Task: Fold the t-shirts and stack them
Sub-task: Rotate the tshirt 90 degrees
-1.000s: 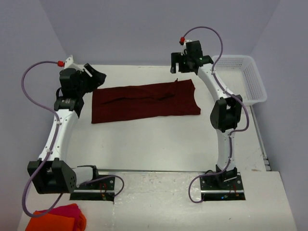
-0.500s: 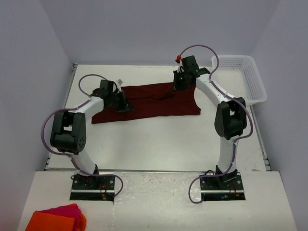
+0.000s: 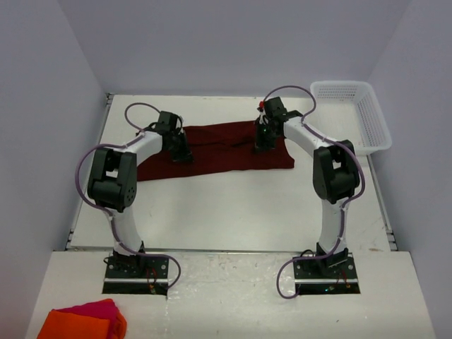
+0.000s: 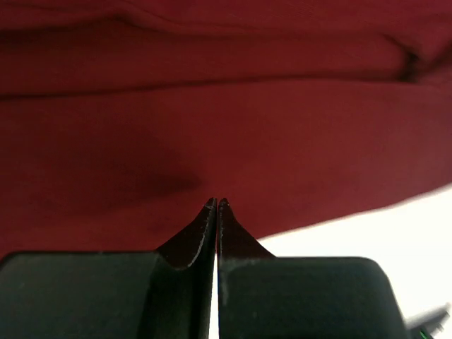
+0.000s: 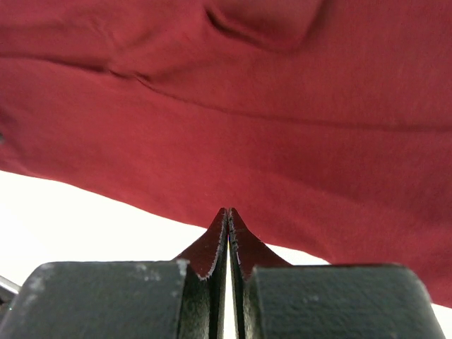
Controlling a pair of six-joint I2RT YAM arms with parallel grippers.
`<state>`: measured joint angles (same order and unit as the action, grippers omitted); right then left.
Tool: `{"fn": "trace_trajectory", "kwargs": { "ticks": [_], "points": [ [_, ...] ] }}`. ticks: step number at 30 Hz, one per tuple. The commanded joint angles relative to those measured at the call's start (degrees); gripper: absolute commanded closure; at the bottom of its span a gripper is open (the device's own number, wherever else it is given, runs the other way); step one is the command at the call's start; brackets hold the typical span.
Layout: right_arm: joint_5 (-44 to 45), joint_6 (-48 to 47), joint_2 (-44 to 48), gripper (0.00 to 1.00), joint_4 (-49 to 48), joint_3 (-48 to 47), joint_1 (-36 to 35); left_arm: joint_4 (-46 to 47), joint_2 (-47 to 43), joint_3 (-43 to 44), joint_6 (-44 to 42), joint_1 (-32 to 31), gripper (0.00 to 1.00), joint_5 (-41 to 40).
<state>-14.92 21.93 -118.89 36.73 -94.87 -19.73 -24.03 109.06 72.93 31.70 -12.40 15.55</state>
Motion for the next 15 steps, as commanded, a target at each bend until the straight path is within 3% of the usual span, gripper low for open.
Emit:
{"fn": "trace_trajectory", "kwargs": {
  "ticks": [1, 5, 15],
  "points": [
    [2.2, 2.0, -0.4, 1.00, 1.2, 1.9, -0.9, -7.5, 1.9, 5.2, -2.3, 0.2, 1.00, -9.5],
    [3.8, 4.3, -0.7, 1.00, 0.7, 3.8, -1.0, -9.5, 3.3, 5.7, -2.0, 0.2, 1.00, -13.9],
    [5.2, 6.0, -1.2, 1.00, -0.3, 8.1, -1.9, -14.8, 6.4, 4.1, -2.0, -0.3, 1.00, -11.9]
  ]
}}
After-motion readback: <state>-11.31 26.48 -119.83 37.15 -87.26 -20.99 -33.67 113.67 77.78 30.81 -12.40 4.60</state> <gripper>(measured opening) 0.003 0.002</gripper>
